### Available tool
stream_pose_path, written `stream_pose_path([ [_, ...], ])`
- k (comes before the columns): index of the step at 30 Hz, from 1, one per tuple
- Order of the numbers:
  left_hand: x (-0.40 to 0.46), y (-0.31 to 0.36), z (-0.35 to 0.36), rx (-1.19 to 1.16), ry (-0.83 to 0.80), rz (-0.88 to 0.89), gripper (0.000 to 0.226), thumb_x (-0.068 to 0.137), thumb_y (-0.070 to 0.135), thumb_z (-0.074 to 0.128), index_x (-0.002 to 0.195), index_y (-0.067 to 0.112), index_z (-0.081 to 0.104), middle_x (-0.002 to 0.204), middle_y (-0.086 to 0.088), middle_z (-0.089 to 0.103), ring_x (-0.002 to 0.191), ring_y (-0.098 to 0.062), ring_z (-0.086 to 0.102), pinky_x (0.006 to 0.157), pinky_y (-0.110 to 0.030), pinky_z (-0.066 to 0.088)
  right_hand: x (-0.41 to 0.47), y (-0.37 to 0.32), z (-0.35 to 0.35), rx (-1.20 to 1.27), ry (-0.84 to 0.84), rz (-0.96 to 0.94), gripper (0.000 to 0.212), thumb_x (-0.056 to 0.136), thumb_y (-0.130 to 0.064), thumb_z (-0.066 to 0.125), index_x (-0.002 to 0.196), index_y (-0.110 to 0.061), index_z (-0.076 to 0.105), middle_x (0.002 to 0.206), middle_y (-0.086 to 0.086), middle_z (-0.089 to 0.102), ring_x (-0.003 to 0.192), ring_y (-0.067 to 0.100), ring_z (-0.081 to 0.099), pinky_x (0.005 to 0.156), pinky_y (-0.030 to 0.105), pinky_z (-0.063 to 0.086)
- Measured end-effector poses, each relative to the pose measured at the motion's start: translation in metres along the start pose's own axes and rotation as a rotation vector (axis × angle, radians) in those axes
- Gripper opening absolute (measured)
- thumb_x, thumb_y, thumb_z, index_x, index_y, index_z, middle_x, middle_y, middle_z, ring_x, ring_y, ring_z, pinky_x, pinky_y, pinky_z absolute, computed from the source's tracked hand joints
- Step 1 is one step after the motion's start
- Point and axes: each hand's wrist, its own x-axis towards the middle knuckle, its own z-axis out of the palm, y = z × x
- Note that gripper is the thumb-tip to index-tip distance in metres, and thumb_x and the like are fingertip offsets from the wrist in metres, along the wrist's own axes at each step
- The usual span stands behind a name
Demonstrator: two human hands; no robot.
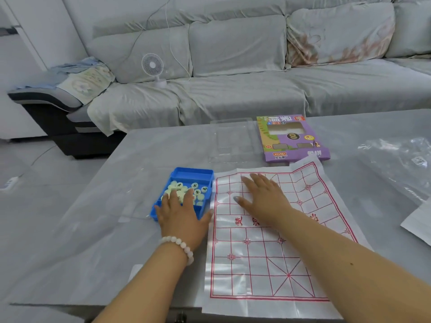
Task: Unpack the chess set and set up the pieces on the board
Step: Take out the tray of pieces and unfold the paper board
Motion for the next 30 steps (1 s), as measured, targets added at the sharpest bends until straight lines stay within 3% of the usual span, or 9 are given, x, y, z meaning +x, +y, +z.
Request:
stream_pose_path([
  [4,0.008,-0.019,0.009,0.052,0.029,0.004,0.077,0.081,0.074,0.031,0.144,0.031,0.019,0.15,-0.003,0.026,0.142,-0.029,0.012,0.116,-0.053,0.008,0.005,0.0,0.014,-0.026,-0.046,0.009,0.071,0.088,-0.069,0.02,0.149,-0.035,0.008,0.159,-0.001,0.008,0.147,0.019,0.003,0.119,0.043,0.006],
  [11,0.019,-0.046,0.011,0.071,0.093,-0.047,0.073,0.083,0.068,0.03,0.143,0.027,0.023,0.149,-0.002,0.031,0.14,-0.028,0.022,0.115,-0.051,0.013,0.007,-0.012,0.025,-0.052,-0.037,-0.03,0.095,0.067,-0.081,-0.01,0.149,-0.035,0.005,0.159,-0.002,0.004,0.147,0.018,-0.002,0.119,0.043,0.003],
  [15,0.026,-0.06,0.007,0.074,0.073,-0.08,0.078,0.083,0.07,0.029,0.146,0.025,0.017,0.15,-0.005,0.028,0.14,-0.028,0.021,0.115,-0.052,0.014,0.008,-0.028,0.028,-0.037,-0.045,-0.024,0.078,0.083,-0.074,0.007,0.15,-0.033,0.004,0.16,0.0,0.0,0.147,0.019,-0.005,0.119,0.043,-0.002],
  [18,0.021,-0.051,-0.004,0.105,0.142,-0.082,0.081,0.084,0.07,0.027,0.148,0.022,0.011,0.155,-0.008,0.014,0.143,-0.03,0.008,0.117,-0.051,0.008,0.009,-0.038,0.03,-0.022,-0.051,-0.031,0.069,0.091,-0.066,0.015,0.15,-0.032,0.005,0.16,0.0,0.0,0.147,0.019,-0.004,0.119,0.043,0.0],
  [21,0.009,-0.017,-0.01,0.058,0.168,0.126,0.077,0.089,0.064,0.024,0.149,0.019,0.005,0.158,-0.005,0.0,0.145,-0.024,-0.005,0.118,-0.043,-0.002,0.011,-0.037,0.025,0.114,0.017,0.011,0.062,0.096,-0.054,0.022,0.15,-0.025,0.013,0.159,0.001,0.01,0.147,0.018,0.004,0.12,0.038,0.006],
  [25,-0.004,0.023,0.012,0.022,-0.043,0.445,0.076,0.089,0.064,0.024,0.15,0.024,0.0,0.158,-0.001,-0.008,0.144,-0.018,-0.012,0.118,-0.039,-0.006,0.009,-0.01,0.014,0.022,0.179,0.066,0.075,0.083,-0.052,0.004,0.147,-0.02,0.025,0.153,0.001,0.027,0.144,0.018,0.017,0.118,0.039,0.014],
  [28,-0.005,0.025,0.03,0.067,-0.171,0.473,0.078,0.087,0.069,0.015,0.149,0.026,-0.006,0.157,0.0,-0.013,0.143,-0.018,-0.017,0.117,-0.04,-0.007,-0.001,0.032,0.015,-0.038,0.122,0.193,0.058,0.095,-0.048,0.02,0.148,-0.023,0.02,0.156,-0.001,0.019,0.145,0.018,0.011,0.118,0.043,0.008],
  [30,-0.004,0.023,0.035,0.091,-0.186,0.469,0.079,0.085,0.071,0.009,0.149,0.027,-0.009,0.157,0.001,-0.015,0.143,-0.018,-0.018,0.118,-0.042,-0.005,-0.009,0.057,0.015,-0.062,0.073,0.254,0.058,0.095,-0.051,0.021,0.147,-0.025,0.019,0.157,0.0,0.016,0.146,0.019,0.009,0.118,0.045,0.008],
])
